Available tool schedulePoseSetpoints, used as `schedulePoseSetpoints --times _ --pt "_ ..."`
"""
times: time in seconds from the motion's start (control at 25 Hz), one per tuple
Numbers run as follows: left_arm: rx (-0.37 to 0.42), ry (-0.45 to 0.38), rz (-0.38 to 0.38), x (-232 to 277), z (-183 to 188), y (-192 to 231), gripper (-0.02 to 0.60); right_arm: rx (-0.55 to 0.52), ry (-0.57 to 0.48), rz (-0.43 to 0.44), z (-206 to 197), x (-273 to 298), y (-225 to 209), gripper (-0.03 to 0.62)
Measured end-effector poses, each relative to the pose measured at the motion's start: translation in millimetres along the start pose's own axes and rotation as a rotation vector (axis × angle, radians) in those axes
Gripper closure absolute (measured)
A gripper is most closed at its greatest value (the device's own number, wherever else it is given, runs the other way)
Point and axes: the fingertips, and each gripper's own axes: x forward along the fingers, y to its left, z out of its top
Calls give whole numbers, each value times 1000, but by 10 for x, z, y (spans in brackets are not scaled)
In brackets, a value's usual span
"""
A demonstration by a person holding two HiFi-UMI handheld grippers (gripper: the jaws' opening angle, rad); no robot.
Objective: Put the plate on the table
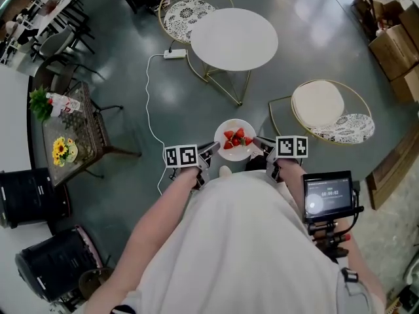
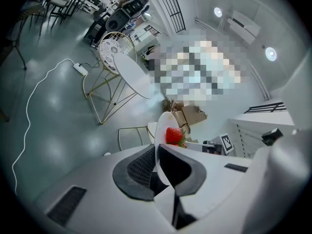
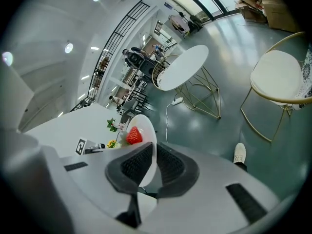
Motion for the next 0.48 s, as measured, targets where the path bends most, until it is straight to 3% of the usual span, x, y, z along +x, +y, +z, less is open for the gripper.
schedulePoseSetpoints --times 0.16,0.48 --pt "-8 -7 8 -61 -68 -15 569 -1 8 13 -69 -14 50 568" --pt "-52 -28 51 394 501 -3 569 12 61 44 652 159 -251 568"
